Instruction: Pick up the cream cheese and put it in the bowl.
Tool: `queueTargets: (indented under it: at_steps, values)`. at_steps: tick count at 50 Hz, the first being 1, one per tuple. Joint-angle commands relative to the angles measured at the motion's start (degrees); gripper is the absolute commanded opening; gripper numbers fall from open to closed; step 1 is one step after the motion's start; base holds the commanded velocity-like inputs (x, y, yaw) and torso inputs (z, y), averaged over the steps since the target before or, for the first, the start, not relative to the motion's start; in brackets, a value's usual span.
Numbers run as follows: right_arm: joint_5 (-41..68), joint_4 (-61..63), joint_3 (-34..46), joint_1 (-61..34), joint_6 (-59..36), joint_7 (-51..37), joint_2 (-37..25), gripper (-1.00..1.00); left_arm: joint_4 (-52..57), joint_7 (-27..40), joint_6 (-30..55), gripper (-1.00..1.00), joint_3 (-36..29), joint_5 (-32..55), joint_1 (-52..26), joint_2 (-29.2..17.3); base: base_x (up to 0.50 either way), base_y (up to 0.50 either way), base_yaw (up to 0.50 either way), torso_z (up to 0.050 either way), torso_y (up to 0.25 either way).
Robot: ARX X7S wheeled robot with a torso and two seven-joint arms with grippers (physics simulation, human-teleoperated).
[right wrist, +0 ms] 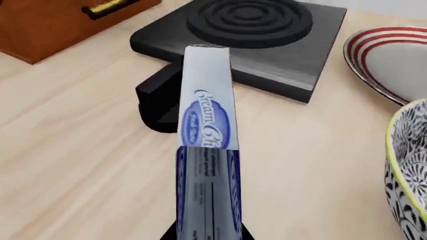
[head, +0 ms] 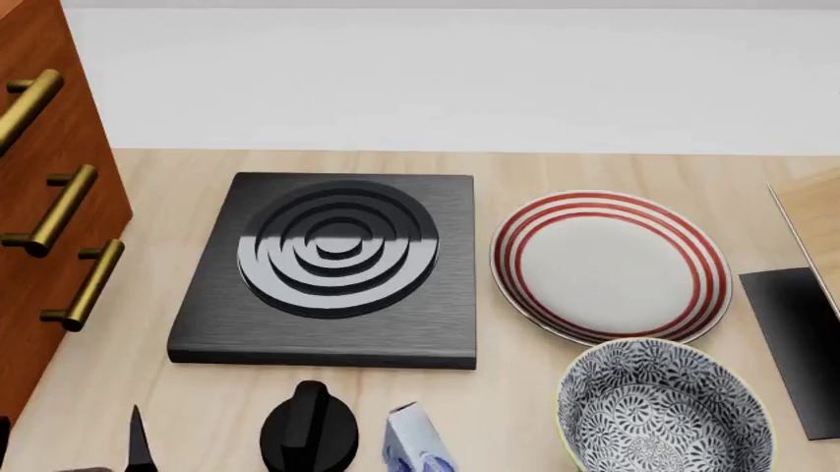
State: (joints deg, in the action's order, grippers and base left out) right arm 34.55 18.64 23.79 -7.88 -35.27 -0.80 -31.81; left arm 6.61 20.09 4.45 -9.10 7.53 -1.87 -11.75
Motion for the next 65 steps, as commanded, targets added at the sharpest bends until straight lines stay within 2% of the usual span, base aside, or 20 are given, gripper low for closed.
queueTargets:
  at_steps: [1, 6, 11, 18, 33, 47, 65]
  values:
    - [1.4, 7.5, -5.4, 2.2, 1.4, -1.8, -1.4, -1.0, 0.8, -1.2, -0.3, 1.0, -0.4, 0.8, 0.5, -0.2, 0.0, 0.0, 0.0, 0.0, 0.0]
    - [3.4, 10.7, -7.6, 2.1, -0.3, -4.3, -2.1, -1.0, 1.5, -1.0, 0.5, 1.0, -0.5, 1.0, 0.3, -0.3, 0.0, 0.0, 0.0, 0.0, 0.0]
    - [8.7, 18.4, -12.7, 1.4, -5.6, -10.0, -4.5, -1.0, 1.4, -0.9, 0.6, 1.0, -0.7, 1.2, -0.2, -0.3, 0.0, 0.0, 0.0, 0.0, 0.0]
    - [14.5, 21.8, -18.9, 0.9, -9.3, -15.1, -6.4, -1.0, 1.0, -0.8, 0.1, 1.0, -0.9, 1.3, -0.3, -0.5, 0.0, 0.0, 0.0, 0.0, 0.0]
    - [26.1, 20.2, -29.6, -3.7, -15.0, -22.4, -10.1, -1.0, 1.4, -0.5, 0.1, 1.0, -1.2, 1.7, -0.4, -0.8, 0.0, 0.0, 0.0, 0.0, 0.001]
    - [24.2, 7.9, -30.5, -10.1, -15.8, -23.6, -10.5, -1.0, 1.9, -0.1, 0.1, 1.0, -1.4, 1.9, -0.2, -1.2, 0.0, 0.0, 0.0, 0.0, 0.0]
    - [17.1, -4.2, -24.4, -14.6, -13.5, -20.8, -8.2, -1.0, 2.5, 0.9, 0.1, 1.0, -2.0, 1.6, -0.1, -1.5, 0.0, 0.0, 0.0, 0.0, 0.001]
